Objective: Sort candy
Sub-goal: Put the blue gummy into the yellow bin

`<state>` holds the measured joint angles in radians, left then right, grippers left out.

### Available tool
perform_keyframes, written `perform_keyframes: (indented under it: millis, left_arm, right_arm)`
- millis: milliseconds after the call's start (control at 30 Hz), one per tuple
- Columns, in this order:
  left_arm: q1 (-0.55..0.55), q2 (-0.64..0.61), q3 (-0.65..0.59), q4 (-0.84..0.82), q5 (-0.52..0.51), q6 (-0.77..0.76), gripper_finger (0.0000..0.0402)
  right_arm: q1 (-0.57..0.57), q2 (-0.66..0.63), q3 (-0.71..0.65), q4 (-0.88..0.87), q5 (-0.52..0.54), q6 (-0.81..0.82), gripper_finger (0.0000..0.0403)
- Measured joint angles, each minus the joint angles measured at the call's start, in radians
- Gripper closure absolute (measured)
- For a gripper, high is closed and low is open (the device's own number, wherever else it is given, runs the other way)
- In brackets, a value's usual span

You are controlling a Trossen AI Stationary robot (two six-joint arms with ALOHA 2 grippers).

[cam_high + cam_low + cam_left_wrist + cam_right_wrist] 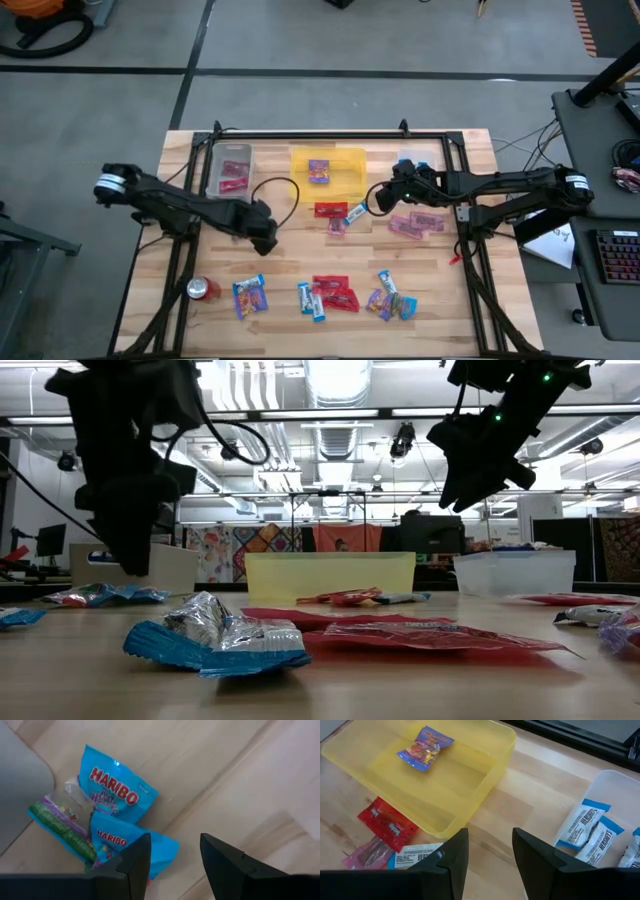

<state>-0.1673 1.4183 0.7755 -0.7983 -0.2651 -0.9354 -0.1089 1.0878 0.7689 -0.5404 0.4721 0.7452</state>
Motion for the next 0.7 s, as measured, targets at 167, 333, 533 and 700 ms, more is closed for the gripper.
perform_keyframes:
  millis: [167,333,533,700]
  left_arm:
    - [0.000,0.077,0.044,-0.046,-0.004,-0.003,0.0247]
    - [-0.002,0.135,0.086,-0.121,0.015,-0.032,0.0241]
    - [-0.019,0.195,0.152,-0.205,0.030,-0.036,0.0209]
    - [-0.027,0.237,0.157,-0.213,0.031,-0.018,0.0187]
  right_arm:
    - [0.000,0.000,0.000,0.000,0.000,0.002,0.0259]
    - [0.000,0.000,0.000,0.000,0.000,0.002,0.0259]
    - [0.000,0.000,0.000,0.000,0.001,0.002,0.0259]
    - [0.000,0.000,0.000,0.000,0.001,0.002,0.0259]
